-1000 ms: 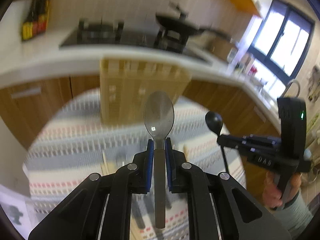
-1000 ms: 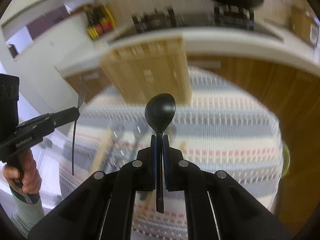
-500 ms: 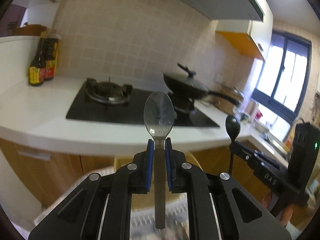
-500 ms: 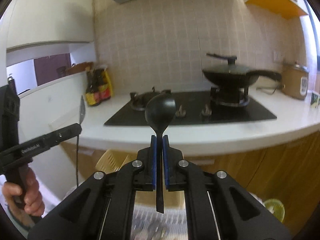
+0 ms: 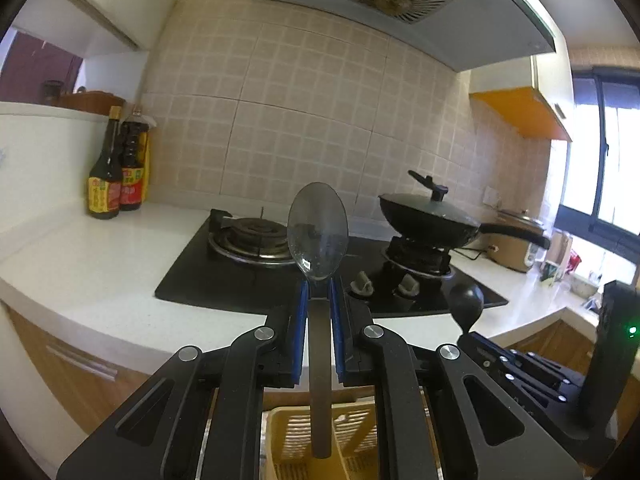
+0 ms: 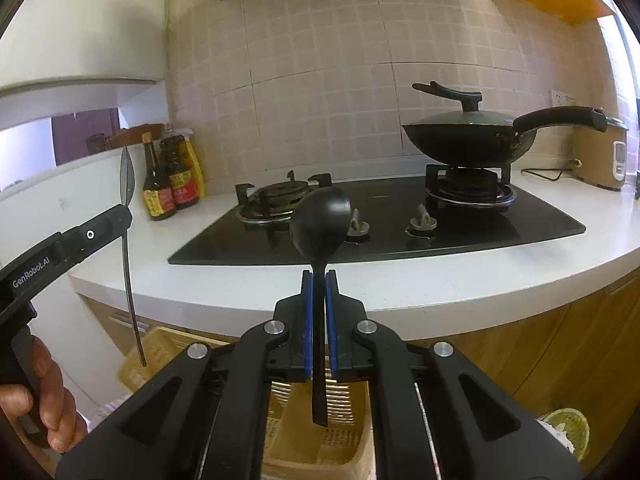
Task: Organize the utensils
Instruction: 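Open both tools to drop the spoons into the beige basket, then grasp a clear spoon with the left tool while the right tool grasps another clear spoon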
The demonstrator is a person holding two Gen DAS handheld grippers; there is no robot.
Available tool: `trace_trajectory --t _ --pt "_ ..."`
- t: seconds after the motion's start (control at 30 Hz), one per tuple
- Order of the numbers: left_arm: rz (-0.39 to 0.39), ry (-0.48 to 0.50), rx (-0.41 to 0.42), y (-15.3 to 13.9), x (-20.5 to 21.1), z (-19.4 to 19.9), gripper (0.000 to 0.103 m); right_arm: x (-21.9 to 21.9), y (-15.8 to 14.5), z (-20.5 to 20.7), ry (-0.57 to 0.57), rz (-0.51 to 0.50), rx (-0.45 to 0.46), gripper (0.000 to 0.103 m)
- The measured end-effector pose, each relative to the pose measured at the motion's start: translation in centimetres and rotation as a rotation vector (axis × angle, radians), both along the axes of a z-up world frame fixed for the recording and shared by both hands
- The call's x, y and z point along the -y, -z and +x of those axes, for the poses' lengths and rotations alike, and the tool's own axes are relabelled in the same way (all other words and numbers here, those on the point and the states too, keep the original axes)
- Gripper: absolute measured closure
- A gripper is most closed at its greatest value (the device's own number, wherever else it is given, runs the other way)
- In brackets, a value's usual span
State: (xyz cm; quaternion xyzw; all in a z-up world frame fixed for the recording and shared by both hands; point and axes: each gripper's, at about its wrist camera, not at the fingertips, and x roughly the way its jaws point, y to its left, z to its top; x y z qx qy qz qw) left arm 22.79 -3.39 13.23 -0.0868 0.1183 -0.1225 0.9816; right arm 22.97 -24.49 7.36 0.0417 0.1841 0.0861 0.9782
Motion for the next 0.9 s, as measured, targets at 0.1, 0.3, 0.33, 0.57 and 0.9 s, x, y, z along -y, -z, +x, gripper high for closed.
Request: trace_trajectory --t 0.1,0.3,0.33,0.57,0.9 --pt "0.016 0.0 0.011 1.0 0.3 0.1 0.093 -0.1 0.8 -0.4 0.009 -0.019 0.015 0.098" --pt "0.043 0.023 0.004 2.5 0.6 -0.5 0.088 0.2 1.6 -1.9 -0.024 -0.015 -0.017 0.094" --pt "0.043 0.037 -0.001 2.6 0.5 -0.8 0.085 0.3 1.6 -2.5 -0.019 -0.017 -0.018 0.091" --pt "-0.006 0.105 -0.033 2.7 -1.8 -3.8 0.066 1.6 1.0 -7.3 -0.007 -0.009 -0.031 0.052" --pt "-0.073 0.242 -0.175 2.5 -5.1 -7.8 0.059 0.6 0.1 -11.4 0.021 -0.094 -0.228 0.052"
